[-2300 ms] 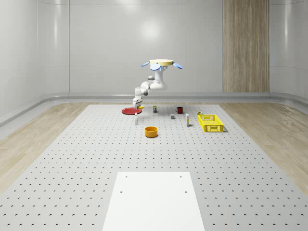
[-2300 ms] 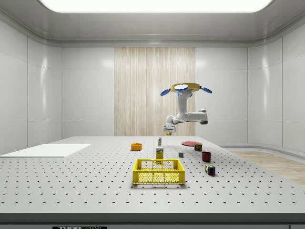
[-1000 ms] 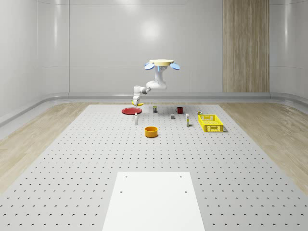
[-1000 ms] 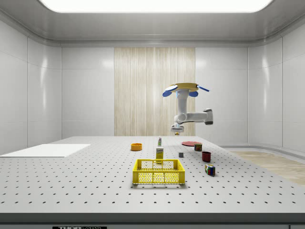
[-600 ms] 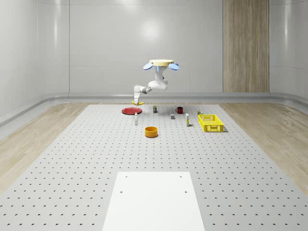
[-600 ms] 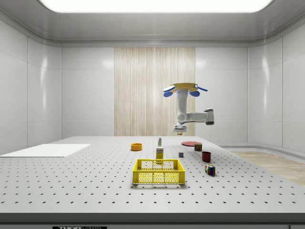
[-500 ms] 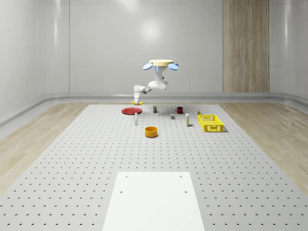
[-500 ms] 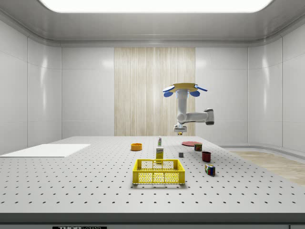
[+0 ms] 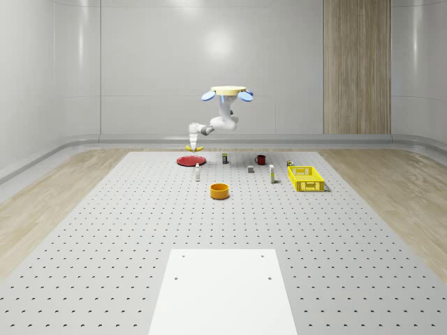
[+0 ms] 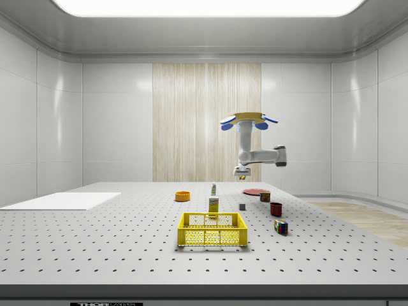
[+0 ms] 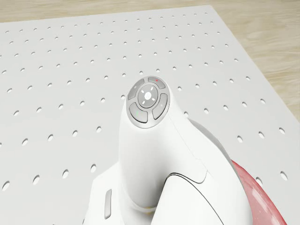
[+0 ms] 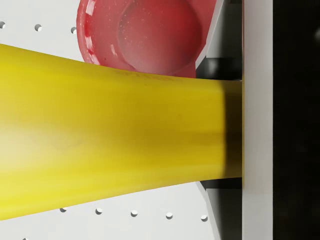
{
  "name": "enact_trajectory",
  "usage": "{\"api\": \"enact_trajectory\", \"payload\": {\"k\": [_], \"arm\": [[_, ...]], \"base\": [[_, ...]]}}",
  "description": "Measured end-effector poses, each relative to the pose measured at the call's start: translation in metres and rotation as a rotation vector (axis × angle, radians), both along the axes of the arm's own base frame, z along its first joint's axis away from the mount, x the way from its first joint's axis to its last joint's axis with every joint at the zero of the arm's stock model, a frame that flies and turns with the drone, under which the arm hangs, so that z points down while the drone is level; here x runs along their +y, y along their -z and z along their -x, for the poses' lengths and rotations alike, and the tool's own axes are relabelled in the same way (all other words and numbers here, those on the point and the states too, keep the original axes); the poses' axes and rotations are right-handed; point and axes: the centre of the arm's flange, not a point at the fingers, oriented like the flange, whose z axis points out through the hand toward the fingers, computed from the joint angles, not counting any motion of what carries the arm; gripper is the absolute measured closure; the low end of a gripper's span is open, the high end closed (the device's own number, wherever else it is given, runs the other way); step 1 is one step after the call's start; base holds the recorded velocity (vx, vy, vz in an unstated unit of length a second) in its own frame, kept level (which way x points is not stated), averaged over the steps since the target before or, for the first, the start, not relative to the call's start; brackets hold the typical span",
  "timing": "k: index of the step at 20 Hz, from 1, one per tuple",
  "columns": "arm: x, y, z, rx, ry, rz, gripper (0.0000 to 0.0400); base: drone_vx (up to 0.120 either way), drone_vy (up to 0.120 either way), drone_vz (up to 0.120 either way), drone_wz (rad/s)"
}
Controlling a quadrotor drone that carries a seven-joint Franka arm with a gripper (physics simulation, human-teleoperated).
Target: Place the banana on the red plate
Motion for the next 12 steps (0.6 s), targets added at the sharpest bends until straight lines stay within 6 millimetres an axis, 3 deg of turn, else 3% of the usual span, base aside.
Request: {"api": "enact_trajectory", "payload": {"k": [4,6,9,12], "arm": [[0.0,0.0,0.0,0.0,0.009,0.0,0.0202],[0.0,0.0,0.0,0.0,0.012,0.0,0.0202],[0.0,0.0,0.0,0.0,0.014,0.0,0.0202],[0.0,0.0,0.0,0.0,0.015,0.0,0.0202]], "base": [[0.12,-0.12,0.0,0.0],[0.1,-0.02,-0.12,0.0],[0.0,0.0,-0.107,0.0],[0.0,-0.12,0.0,0.0]]}}
